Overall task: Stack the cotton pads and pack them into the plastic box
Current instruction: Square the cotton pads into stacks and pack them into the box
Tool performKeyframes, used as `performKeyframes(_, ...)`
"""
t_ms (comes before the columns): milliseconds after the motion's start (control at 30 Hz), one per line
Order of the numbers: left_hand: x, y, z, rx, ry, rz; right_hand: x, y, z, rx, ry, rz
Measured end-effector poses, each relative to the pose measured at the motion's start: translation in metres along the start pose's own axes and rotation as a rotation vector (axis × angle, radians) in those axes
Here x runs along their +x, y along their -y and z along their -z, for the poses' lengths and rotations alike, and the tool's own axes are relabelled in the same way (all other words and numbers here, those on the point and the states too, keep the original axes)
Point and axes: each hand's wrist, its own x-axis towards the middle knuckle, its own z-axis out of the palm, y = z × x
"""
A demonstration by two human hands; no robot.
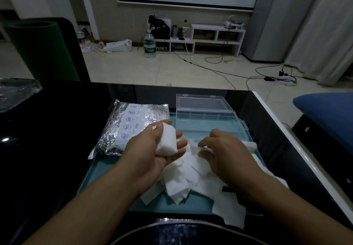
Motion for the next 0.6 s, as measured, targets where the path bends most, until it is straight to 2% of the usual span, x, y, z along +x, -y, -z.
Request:
performKeyframes(233, 0.001, 0.000, -0.001, 0.022, -0.008, -0.013, 0.002, -0.005, 0.009, 0.307, -0.083, -0.194)
performKeyframes(433, 0.000, 0.002, -0.001, 0.047, -0.012, -0.019, 0.000, -0.008, 0.007, 0.234, -0.044, -0.184)
performKeyframes(600, 0.000, 0.002, -0.003, 0.085, -0.015, -0.026, 0.003, -0.009, 0.015, 0.229, -0.180, -0.097)
